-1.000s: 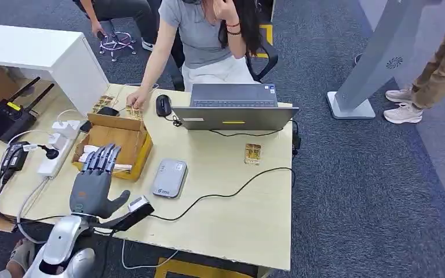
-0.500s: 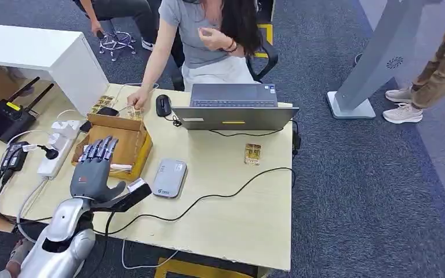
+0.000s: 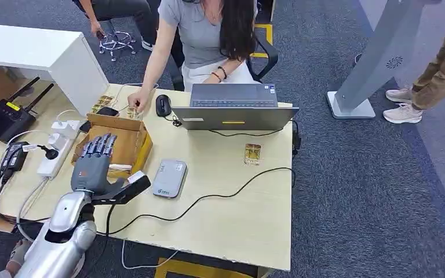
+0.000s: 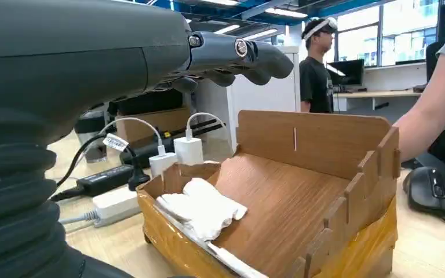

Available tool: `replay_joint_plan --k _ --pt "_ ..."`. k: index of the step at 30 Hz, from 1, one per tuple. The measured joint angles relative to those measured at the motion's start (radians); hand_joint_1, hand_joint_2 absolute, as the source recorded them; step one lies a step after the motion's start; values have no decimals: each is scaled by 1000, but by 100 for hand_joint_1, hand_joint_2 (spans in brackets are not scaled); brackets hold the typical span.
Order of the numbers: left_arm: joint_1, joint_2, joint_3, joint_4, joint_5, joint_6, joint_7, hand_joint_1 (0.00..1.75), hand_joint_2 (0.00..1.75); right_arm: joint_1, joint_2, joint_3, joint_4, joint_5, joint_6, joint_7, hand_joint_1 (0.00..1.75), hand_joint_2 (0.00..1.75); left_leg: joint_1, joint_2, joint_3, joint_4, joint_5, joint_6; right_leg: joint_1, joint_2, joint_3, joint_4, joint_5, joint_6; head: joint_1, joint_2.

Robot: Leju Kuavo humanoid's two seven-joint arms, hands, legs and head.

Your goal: Pass the card to the sensor for recognition and then transmit it.

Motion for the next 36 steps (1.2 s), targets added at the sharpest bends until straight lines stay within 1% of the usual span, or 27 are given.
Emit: replay_joint_plan --k 16,36 --pt "8 0 0 2 13 -12 24 0 175 0 -7 -10 0 3 8 0 0 0 0 0 0 0 0 0 0 0 0 0 0 0 0 0" --pt "-51 2 2 87 19 -30 34 0 175 -2 -7 -10 0 22 9 8 0 0 0 0 0 0 0 0 0 0 0 0 0 0 0 0"
